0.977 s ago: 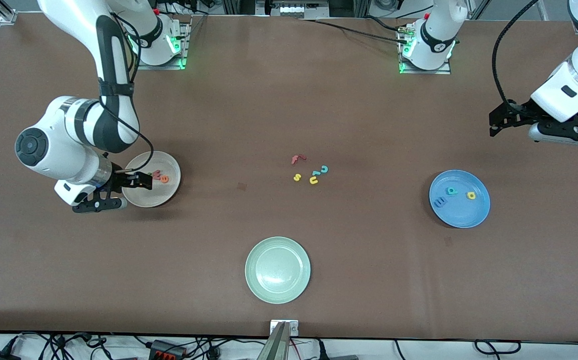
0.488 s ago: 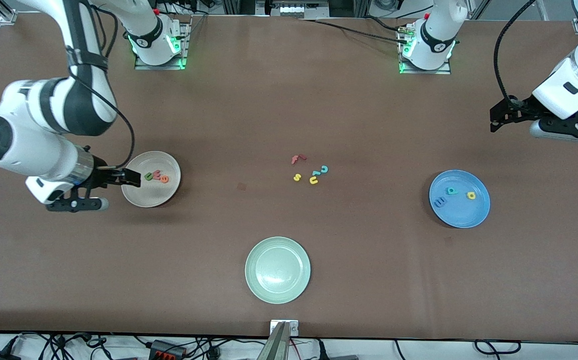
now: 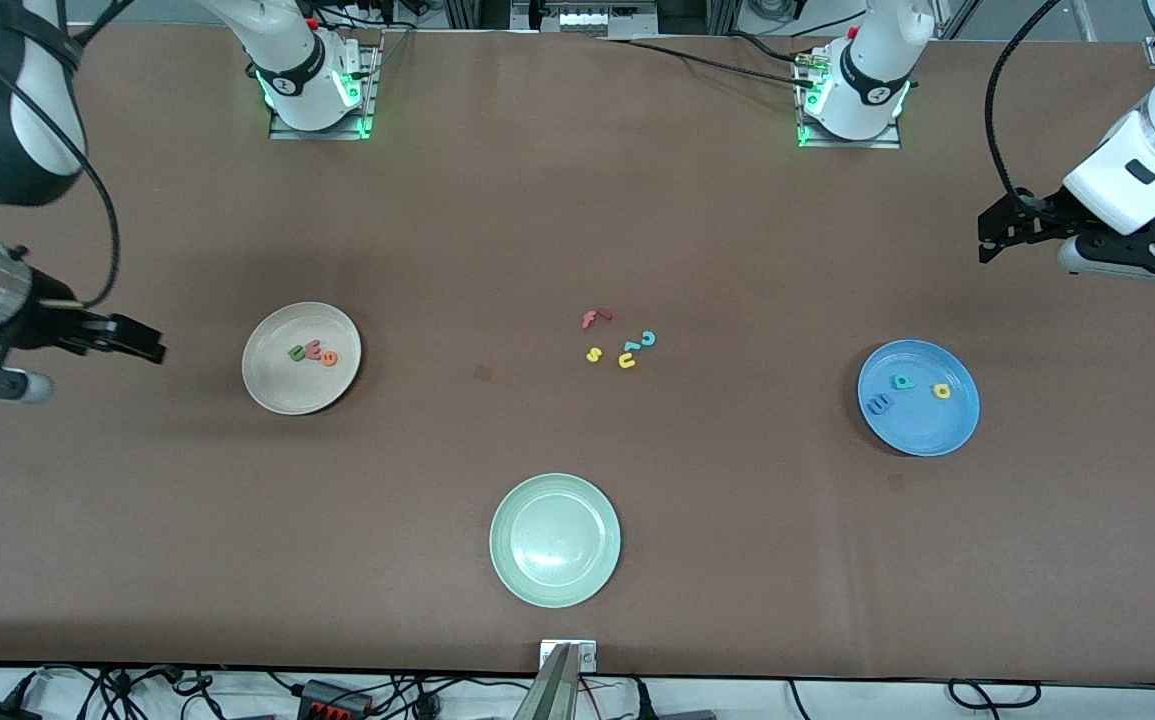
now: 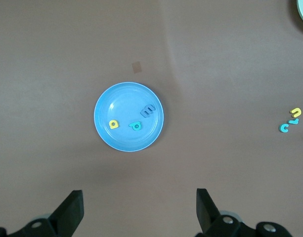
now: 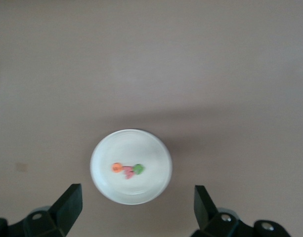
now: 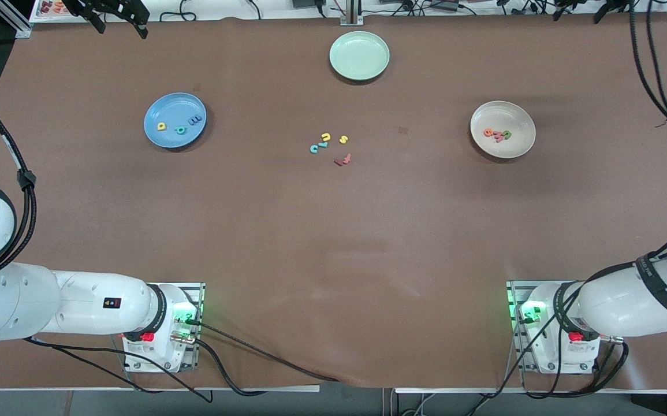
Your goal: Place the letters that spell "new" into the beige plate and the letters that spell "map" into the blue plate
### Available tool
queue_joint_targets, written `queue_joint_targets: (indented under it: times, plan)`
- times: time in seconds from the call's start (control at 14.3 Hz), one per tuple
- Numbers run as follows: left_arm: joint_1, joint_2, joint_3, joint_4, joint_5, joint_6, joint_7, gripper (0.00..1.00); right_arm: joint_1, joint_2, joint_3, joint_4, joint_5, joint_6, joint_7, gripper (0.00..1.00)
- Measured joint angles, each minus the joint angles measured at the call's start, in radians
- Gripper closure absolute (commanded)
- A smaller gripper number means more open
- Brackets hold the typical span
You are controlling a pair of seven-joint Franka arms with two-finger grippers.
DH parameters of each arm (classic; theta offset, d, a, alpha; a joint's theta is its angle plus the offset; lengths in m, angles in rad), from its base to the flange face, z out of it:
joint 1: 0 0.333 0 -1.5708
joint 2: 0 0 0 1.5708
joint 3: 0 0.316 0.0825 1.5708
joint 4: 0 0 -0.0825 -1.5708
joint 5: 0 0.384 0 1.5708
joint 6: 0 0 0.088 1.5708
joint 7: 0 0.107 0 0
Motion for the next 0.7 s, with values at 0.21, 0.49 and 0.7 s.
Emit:
queue_joint_targets:
  times: [0.21,0.49,0.7]
  plan:
    - [-0.005,0.000,-0.001,0.001,0.000,0.000,0.000,0.00,-0.054,-0.042,0.018,0.010,-0.019,-0.012,0.009,0.00]
    - [-0.010,0.000,-0.002,0.010,0.000,0.000,0.000,0.00,-0.153,-0.055,0.016,0.076,0.026,-0.138,-0.082,0.00]
    - [-0.011,0.000,-0.002,0.010,0.000,-0.001,0.000,0.00,-0.160,-0.058,0.023,0.103,0.023,-0.158,-0.131,0.00]
